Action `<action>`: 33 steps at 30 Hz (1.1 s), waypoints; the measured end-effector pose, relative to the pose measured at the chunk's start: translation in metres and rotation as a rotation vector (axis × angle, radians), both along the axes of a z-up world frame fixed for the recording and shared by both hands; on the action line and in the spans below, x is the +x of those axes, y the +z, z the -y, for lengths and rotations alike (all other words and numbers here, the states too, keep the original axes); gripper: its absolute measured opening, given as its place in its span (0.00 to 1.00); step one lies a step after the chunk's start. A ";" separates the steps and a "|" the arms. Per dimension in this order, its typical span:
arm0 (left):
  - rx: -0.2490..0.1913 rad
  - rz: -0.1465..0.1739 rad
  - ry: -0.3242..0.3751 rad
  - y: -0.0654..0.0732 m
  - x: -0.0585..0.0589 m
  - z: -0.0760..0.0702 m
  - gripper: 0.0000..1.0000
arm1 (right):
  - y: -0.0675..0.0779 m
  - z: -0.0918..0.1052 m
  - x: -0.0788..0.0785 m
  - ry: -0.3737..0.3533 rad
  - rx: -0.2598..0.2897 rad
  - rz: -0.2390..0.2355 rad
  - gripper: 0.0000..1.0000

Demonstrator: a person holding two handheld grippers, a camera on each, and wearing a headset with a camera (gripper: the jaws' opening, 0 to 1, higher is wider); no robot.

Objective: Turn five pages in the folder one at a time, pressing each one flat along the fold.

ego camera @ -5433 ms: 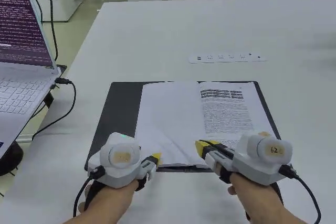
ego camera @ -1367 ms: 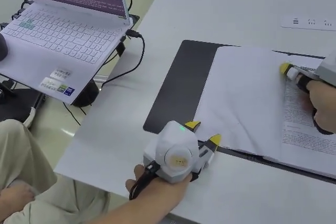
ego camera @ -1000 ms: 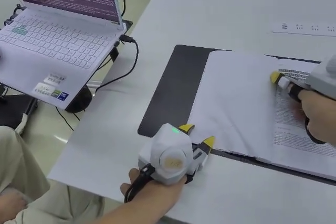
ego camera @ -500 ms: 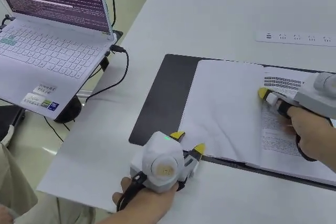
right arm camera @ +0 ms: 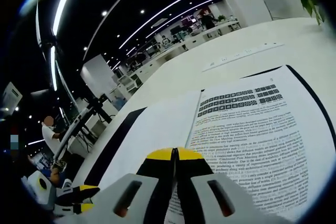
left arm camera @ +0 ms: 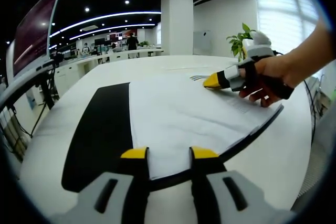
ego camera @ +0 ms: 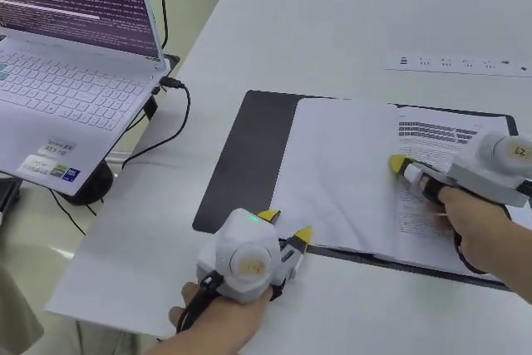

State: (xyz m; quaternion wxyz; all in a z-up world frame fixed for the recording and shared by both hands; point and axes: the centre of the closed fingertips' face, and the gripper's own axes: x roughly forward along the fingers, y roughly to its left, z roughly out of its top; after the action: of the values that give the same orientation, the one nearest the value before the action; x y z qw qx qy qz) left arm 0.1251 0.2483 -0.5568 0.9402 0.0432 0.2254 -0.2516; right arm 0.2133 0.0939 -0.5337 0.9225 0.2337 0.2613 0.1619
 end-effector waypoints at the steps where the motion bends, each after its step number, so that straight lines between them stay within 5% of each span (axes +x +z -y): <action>1: -0.001 0.000 0.000 0.000 0.000 0.000 0.29 | 0.000 -0.001 -0.002 0.008 -0.005 0.003 0.00; 33: -0.002 -0.001 -0.002 0.002 -0.001 0.000 0.29 | -0.012 -0.021 -0.086 0.120 0.019 -0.012 0.00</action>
State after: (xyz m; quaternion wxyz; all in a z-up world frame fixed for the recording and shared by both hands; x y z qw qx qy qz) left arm 0.1244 0.2483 -0.5552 0.9398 0.0423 0.2257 -0.2530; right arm 0.1276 0.1145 -0.5458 0.9072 0.2271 0.2789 0.2180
